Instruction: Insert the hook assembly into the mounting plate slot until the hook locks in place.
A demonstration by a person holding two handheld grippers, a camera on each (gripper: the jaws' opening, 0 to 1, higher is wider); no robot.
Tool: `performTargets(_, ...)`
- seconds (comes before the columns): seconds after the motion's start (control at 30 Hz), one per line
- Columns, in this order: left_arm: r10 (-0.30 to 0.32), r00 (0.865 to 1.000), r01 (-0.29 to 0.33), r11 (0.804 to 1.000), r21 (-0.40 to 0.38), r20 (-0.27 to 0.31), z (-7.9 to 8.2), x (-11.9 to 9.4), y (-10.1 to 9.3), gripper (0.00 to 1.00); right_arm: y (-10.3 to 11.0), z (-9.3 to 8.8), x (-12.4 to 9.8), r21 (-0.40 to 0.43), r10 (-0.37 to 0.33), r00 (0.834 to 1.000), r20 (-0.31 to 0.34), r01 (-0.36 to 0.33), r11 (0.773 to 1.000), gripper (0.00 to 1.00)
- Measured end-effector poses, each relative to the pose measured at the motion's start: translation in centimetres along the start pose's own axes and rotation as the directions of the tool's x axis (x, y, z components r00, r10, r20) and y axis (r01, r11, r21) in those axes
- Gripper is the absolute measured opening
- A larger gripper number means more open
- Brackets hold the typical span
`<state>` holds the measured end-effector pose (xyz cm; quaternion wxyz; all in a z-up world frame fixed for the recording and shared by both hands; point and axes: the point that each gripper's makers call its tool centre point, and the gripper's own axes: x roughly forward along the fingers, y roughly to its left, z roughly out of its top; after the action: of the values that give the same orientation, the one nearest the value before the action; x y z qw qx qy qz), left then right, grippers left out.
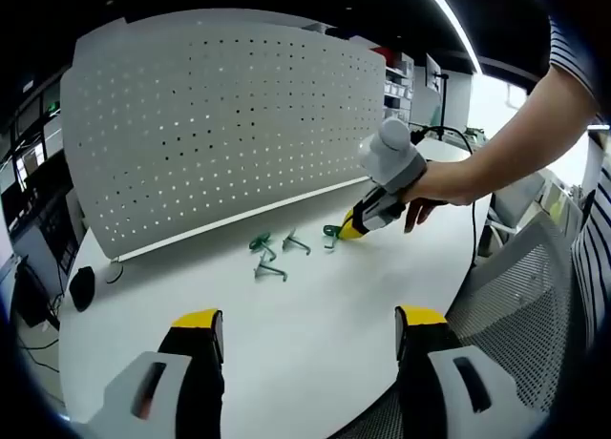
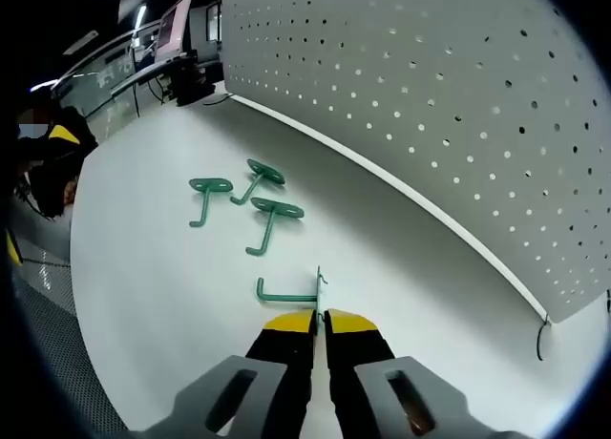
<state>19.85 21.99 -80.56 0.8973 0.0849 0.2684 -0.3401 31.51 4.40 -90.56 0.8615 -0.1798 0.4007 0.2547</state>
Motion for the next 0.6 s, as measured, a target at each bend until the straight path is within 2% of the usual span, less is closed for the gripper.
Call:
performTargets(0.17,-0.004,1.000,0.004,1.000,0.001,0.004,0.1,-0.1,-0.1,0.75,0.0,0.2,-0.4,0.024,-0.010,1.000,0.010,0.010,1.000,0.01)
performTargets(0.33,-0.028,1.000,0.028,0.999,0.025,0.005,0.3,-0.2,-0.8,0.77,-0.3,1.1,-1.5,0.113,-0.046,0.997,0.060,0.039,0.993,0.01)
performTargets(0.5,-0.049,0.999,0.049,0.999,0.020,-0.007,0.5,-0.3,-0.9,0.78,0.0,1.1,-2.0,0.124,-0.057,0.996,0.066,0.049,0.991,0.01)
performTargets(0.6,-0.039,0.999,0.039,0.999,0.036,-0.006,0.6,-0.5,-0.6,0.79,0.0,1.6,-2.7,0.123,-0.069,0.994,0.085,0.058,0.991,0.01)
